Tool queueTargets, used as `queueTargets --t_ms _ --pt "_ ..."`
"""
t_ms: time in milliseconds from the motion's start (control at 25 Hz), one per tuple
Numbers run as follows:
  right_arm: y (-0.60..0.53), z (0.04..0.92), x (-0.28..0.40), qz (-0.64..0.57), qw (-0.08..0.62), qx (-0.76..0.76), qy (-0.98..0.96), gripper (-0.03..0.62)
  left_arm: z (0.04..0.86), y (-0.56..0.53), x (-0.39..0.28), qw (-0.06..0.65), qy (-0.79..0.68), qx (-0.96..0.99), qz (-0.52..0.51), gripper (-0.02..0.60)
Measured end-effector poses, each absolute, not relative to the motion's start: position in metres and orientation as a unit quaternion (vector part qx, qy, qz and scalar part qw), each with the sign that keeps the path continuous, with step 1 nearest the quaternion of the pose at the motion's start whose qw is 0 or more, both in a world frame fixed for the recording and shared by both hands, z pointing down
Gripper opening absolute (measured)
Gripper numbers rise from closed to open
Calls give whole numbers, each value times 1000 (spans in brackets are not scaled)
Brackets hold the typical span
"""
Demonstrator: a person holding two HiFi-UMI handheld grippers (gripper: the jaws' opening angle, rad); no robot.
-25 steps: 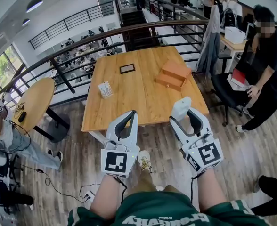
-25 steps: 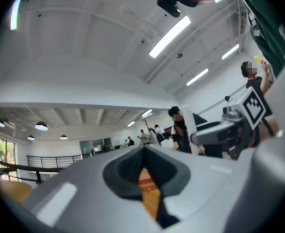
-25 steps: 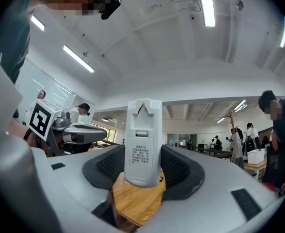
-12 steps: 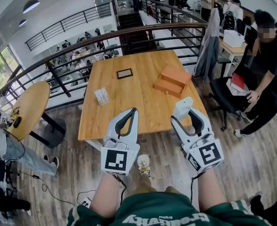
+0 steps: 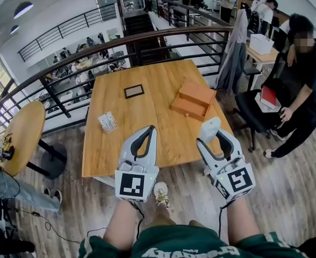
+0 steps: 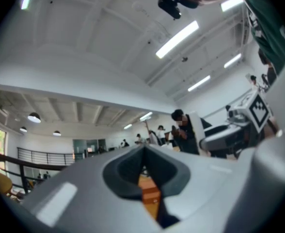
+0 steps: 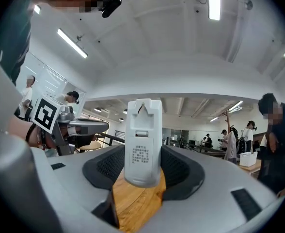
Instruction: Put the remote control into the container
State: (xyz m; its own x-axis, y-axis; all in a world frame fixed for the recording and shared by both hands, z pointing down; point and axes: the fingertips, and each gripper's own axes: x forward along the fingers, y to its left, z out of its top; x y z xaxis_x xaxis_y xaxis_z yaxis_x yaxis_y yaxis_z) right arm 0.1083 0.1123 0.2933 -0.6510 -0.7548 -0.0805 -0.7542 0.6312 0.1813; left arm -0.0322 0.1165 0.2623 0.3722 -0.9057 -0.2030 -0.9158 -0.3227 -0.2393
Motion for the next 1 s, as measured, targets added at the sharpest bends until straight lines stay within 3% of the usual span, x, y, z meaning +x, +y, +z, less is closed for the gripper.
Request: queueTargets --t_ms 1000 --pt "-131 320 70 -58 29 491 -869 245 287 -150 -44 135 464 -875 22 0"
